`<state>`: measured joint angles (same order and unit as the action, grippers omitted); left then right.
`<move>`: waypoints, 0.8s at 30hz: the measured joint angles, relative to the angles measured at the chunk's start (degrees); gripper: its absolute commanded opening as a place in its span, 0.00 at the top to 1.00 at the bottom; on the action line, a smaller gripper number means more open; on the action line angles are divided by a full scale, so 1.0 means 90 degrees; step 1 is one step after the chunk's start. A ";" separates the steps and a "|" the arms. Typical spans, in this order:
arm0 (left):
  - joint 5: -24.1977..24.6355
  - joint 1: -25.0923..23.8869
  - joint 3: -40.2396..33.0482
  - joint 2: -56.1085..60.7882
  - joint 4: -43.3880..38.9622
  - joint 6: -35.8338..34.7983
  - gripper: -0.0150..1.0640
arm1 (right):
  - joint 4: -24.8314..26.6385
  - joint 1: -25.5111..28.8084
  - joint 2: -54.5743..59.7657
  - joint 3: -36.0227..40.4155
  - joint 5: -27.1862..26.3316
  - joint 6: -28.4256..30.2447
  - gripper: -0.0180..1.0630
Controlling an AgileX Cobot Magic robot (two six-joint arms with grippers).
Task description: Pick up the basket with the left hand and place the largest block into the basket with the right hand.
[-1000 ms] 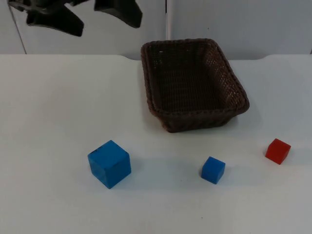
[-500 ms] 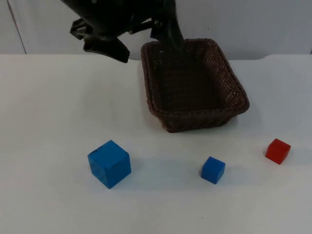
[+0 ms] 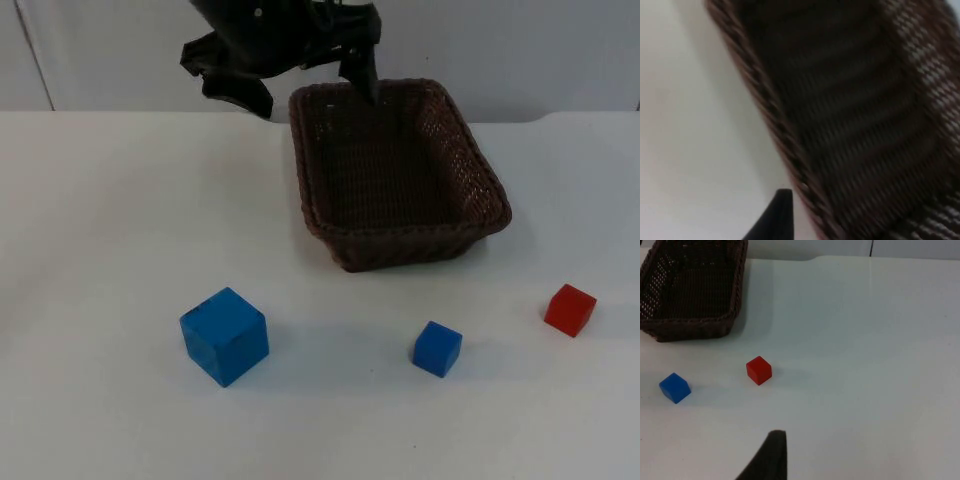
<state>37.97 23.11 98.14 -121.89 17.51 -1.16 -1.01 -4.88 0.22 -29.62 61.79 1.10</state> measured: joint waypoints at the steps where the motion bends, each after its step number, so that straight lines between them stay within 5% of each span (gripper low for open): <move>1: 0.0000 0.0000 0.0125 -0.0135 -0.0203 -0.0194 0.04 | 0.0000 0.0000 0.0000 0.0000 0.0000 0.0000 0.01; 11: 0.0012 0.0000 0.1038 -0.1184 -0.0496 -0.1018 0.04 | 0.0000 0.0000 0.0000 0.0000 0.0000 0.0000 0.01; 24: -0.0454 0.0000 0.1261 -0.1830 -0.1440 -0.1903 0.04 | 0.0000 0.0000 0.0000 0.0000 0.0000 0.0000 0.01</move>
<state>33.89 23.11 109.49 -138.35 4.55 -18.29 -1.01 -4.88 0.22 -29.62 61.79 1.10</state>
